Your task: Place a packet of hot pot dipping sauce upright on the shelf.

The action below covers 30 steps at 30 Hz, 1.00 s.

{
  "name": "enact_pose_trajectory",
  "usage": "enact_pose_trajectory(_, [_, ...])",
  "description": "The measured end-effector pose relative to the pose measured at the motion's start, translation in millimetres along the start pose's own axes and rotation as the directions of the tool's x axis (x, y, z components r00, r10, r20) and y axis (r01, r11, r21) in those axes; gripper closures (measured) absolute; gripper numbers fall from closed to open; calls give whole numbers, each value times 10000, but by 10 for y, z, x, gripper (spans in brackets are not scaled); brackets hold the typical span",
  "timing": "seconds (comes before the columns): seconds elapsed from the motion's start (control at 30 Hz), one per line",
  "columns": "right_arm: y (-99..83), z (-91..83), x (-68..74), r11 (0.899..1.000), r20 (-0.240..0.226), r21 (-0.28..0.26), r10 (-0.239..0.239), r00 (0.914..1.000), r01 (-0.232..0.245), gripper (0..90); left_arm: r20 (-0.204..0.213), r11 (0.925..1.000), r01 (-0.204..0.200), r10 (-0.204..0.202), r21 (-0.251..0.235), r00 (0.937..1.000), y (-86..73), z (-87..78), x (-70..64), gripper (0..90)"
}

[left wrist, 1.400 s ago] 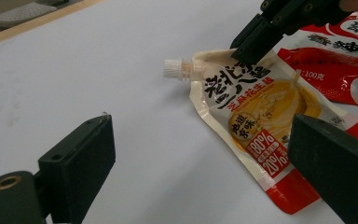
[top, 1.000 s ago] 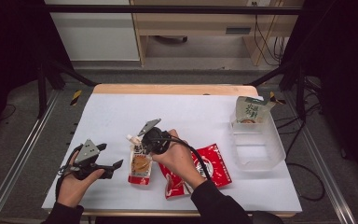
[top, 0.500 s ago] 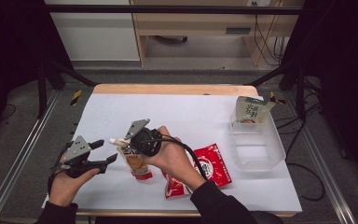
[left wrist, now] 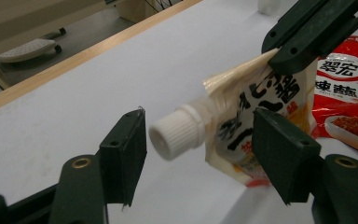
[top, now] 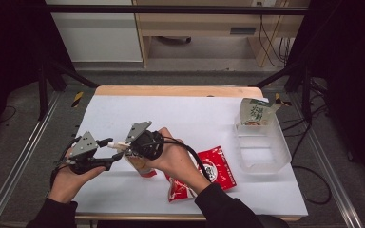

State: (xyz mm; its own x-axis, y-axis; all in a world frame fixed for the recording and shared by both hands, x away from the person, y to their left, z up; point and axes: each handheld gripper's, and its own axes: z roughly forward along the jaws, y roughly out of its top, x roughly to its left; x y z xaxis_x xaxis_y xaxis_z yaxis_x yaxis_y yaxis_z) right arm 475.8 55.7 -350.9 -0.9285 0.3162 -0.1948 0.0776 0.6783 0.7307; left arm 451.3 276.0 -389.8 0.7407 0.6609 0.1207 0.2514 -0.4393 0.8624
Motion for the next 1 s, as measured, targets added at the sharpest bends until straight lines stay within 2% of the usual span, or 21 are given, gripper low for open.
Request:
enact_pose_trajectory(0.23, [14, -19, 45, 9999, -84, -89, -80, 9999, 79, 889, 322, 10000, 58, -60, 38, 9995, 13, 34, 1, 424])
enact_pose_trajectory(0.37, [3, -14, 40, 9999, -66, -45, -129, 9999, 129, 889, 564, 9986, 519, -513, -95, 9971, -11, 23, 51, 516])
enact_pose_trajectory(0.43, [-1, -13, 36, 9999, -36, -16, -112, 9999, 112, 889, 621, 9986, 520, -517, -30, 9967, -15, 21, 54, 542])
enact_pose_trajectory(0.53, [-14, -27, 22, 10000, 38, 4, -59, 10000, 59, 889, 830, 9983, 583, -573, -88, 9949, -14, -6, 59, 627])
enact_pose_trajectory(0.77, [-38, -87, -14, 9999, 188, -124, 98, 9998, -96, 886, 1114, 9992, 385, -378, -46, 9931, 93, -63, 22, 710])
enact_pose_trajectory(0.87, [-51, -109, -32, 9996, 274, -195, 212, 9994, -207, 886, 1064, 9998, 170, -180, 99, 9942, 159, -74, 3, 717])
enact_pose_trajectory(1.0, [-61, -127, -41, 9996, 278, -186, 226, 9994, -221, 884, 1216, 9995, 40, -76, 300, 9925, 219, -79, 1, 722])
